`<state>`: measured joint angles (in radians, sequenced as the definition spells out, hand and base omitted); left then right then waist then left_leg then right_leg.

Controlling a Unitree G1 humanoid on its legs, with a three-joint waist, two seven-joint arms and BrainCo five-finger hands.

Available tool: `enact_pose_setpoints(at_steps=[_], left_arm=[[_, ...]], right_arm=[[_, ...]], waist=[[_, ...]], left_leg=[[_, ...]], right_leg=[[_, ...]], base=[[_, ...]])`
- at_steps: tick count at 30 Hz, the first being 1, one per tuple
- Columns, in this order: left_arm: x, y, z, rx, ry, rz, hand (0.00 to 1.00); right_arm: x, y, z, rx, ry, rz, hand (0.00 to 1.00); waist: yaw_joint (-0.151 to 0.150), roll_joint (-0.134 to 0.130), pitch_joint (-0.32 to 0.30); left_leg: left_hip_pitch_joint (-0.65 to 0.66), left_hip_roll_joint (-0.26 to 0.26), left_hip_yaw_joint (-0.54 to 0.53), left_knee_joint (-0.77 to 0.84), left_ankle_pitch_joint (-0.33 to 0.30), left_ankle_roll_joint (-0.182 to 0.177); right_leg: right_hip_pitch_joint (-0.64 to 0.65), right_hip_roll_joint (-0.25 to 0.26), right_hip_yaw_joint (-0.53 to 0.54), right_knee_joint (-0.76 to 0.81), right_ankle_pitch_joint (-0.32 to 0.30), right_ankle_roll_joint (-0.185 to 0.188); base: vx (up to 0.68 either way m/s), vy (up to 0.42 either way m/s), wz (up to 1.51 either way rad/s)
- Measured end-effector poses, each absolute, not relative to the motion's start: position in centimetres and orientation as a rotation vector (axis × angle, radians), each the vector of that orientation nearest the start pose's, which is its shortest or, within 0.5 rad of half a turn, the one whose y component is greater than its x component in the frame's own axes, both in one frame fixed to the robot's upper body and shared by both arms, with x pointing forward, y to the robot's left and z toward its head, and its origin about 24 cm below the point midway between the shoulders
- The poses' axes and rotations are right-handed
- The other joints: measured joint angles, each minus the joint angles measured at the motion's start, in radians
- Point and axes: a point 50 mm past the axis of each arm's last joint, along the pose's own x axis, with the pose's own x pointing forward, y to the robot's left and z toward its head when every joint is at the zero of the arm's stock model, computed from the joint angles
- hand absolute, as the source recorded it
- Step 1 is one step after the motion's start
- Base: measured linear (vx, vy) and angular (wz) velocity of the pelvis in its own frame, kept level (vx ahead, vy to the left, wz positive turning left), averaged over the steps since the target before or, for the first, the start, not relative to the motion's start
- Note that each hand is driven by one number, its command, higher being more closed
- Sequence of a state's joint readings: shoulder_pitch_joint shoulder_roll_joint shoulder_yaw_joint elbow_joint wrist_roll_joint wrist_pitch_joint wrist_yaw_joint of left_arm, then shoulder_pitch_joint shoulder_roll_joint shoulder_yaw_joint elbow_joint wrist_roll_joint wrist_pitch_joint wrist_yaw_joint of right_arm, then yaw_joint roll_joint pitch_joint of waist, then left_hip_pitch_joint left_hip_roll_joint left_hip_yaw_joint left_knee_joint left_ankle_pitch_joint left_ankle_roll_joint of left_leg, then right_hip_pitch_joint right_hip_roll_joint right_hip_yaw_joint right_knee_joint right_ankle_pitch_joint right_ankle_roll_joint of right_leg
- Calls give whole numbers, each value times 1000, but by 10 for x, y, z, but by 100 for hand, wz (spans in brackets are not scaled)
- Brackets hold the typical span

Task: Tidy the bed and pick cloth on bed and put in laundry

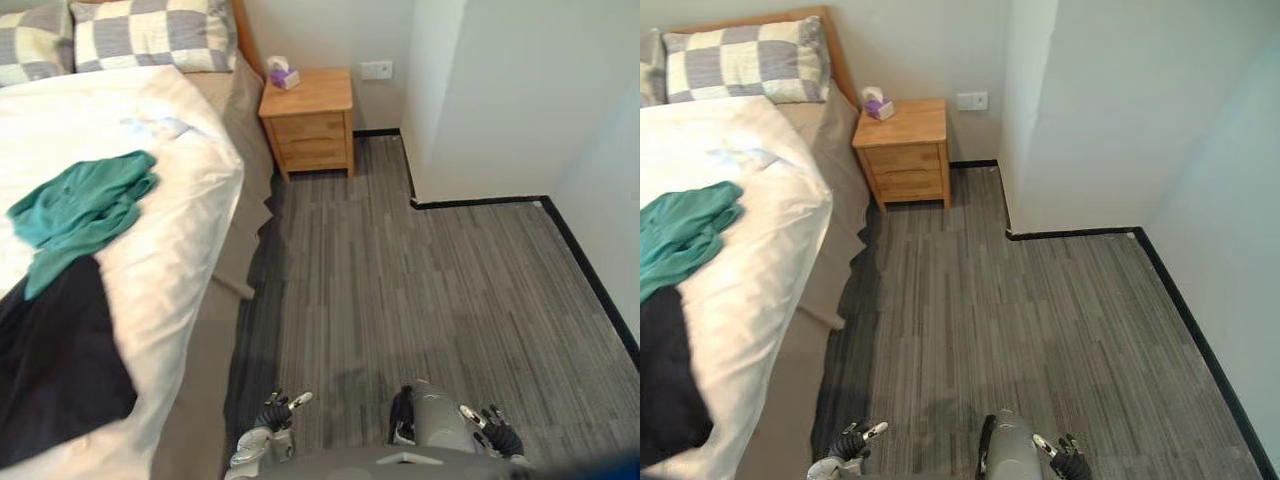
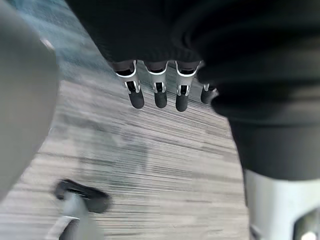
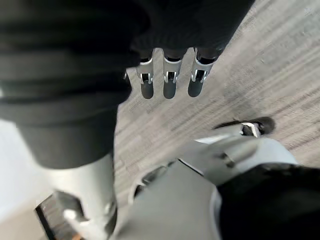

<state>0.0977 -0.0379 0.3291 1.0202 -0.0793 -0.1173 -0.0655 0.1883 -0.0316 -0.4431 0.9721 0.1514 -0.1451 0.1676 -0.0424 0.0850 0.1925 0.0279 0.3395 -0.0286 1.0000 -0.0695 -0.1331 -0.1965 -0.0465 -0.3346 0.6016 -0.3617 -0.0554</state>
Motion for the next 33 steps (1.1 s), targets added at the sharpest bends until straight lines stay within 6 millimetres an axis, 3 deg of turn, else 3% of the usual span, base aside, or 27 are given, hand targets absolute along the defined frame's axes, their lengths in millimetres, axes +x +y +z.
enact_pose_setpoints(at_steps=[1, 3, 6, 7, 9, 10, 11, 12, 15, 17, 18, 19, 20, 22, 23, 24, 25, 27, 29, 31, 33], left_arm=[[99, 187, -156, -272, 928, 336, 0], [103, 195, -152, -252, 888, 352, 0], [114, 194, -145, -265, 812, 360, 0], [116, 195, -144, -267, 801, 363, 0], [119, 197, -142, -267, 780, 371, 0], [120, 197, -142, -274, 777, 375, 0], [125, 200, -140, -274, 763, 379, 0], [127, 201, -139, -269, 762, 375, 0], [134, 201, -138, -262, 764, 360, 0], [128, 204, -142, -242, 817, 344, 0], [125, 203, -144, -236, 836, 338, 0], [122, 202, -146, -210, 868, 317, 0], [124, 204, -146, -177, 874, 294, 0], [121, 202, -148, -149, 898, 270, 0], [117, 200, -151, -144, 925, 262, 0], [115, 198, -152, -142, 935, 254, 0], [115, 197, -152, -140, 938, 243, 0], [112, 196, -153, -149, 945, 251, 0], [111, 194, -153, -169, 945, 262, 0], [112, 194, -153, -173, 944, 265, 0], [109, 195, -154, -205, 941, 306, 0]], right_arm=[[67, -225, -155, 316, 930, -417, 0], [67, -221, -156, 296, 948, -374, 0], [85, -219, -152, 267, 901, -291, 0], [90, -216, -151, 268, 886, -272, 0], [100, -202, -150, 272, 853, -212, 0], [104, -195, -149, 278, 835, -191, 0], [106, -181, -150, 299, 837, -162, 0], [107, -174, -150, 308, 834, -145, 0], [113, -168, -148, 313, 817, -136, 0], [110, -169, -151, 321, 842, -159, 0], [109, -171, -152, 318, 854, -162, 0], [105, -175, -154, 315, 875, -180, 0], [104, -177, -156, 317, 889, -193, 0], [100, -187, -156, 299, 898, -228, 0], [102, -196, -154, 283, 880, -245, 0], [103, -198, -153, 277, 870, -249, 0], [105, -202, -150, 271, 842, -258, 0], [107, -203, -146, 285, 802, -276, 0], [105, -202, -146, 299, 797, -285, 0], [105, -201, -146, 306, 796, -280, 0], [105, -199, -146, 305, 794, -272, 0]], waist=[[7, -8, 16], [26, -25, 18], [52, -40, 26], [57, -49, 35], [65, -78, 39], [72, -81, 38], [90, -115, 24], [84, -123, 13], [95, -131, 8], [95, -145, -1], [94, -146, -4], [91, -144, -12], [83, -164, -11], [66, -158, -9], [55, -140, -9], [53, -129, -10], [44, -116, -11], [35, -116, -10], [35, -112, -10], [34, -108, -10], [37, -106, -9]], left_leg=[[-89, 0, 1, 155, -43, 16], [-191, -42, 39, 180, -104, 29], [-329, -127, 177, -109, -189, 60], [-331, -142, 219, -188, -190, 66], [-331, -187, 361, -518, -98, 118], [-339, -189, 390, -601, 3, 158], [-334, -222, 423, -590, 5, 198], [-341, -233, 428, -584, -9, 207], [-357, -235, 442, -486, -103, 265], [-312, -284, 430, -474, -142, 294], [-293, -299, 423, -477, -167, 293], [-249, -331, 393, -503, -236, 272], [-216, -377, 373, -514, -256, 272], [-137, -408, 339, -553, -272, 272], [-68, -411, 311, -605, -274, 274], [-37, -410, 292, -633, -271, 270], [17, -405, 264, -689, -266, 261], [90, -388, 216, -734, -271, 247], [135, -352, 171, -736, -289, 211], [170, -296, 100, -738, -328, 154], [204, -262, 60, -741, -364, 108]], right_leg=[[95, 24, 0, -74, 3, -2], [219, 28, 2, -176, 11, -12], [356, 10, 31, -301, 22, 5], [380, -2, 40, -309, 20, 10], [446, -49, 46, -330, 4, 59], [471, -61, 50, -344, -11, 84], [495, -95, 65, -359, -16, 111], [493, -107, 61, -363, 5, 121], [502, -116, 93, -360, 143, 123], [495, -148, 129, -250, 231, 158], [474, -164, 129, -185, 248, 177], [418, -194, 135, -4, 279, 194], [323, -243, 166, 233, 323, 179], [182, -269, 178, 496, 271, 164], [105, -258, 165, 560, 231, 139], [68, -247, 157, 567, 215, 137], [-9, -230, 140, 545, 198, 127], [-86, -224, 94, 435, 170, 128], [-119, -212, 29, 216, 162, 111], [-146, -168, 22, -107, 204, 120], [-143, -134, 79, -252, 284, 121]], base=[[457, -129, -10], [445, -88, -13], [536, 47, -34], [589, 134, -49], [609, 158, -44], [731, 237, -41], [491, 171, -18], [766, 284, 3], [659, 293, 30], [520, 232, 38], [451, 183, 41], [408, 147, 55], [447, 120, 61], [352, 45, 55], [317, 34, 45], [244, 26, 48], [376, -21, 67], [365, -101, 79], [364, -174, 72], [471, -260, 84], [589, -365, 80]])
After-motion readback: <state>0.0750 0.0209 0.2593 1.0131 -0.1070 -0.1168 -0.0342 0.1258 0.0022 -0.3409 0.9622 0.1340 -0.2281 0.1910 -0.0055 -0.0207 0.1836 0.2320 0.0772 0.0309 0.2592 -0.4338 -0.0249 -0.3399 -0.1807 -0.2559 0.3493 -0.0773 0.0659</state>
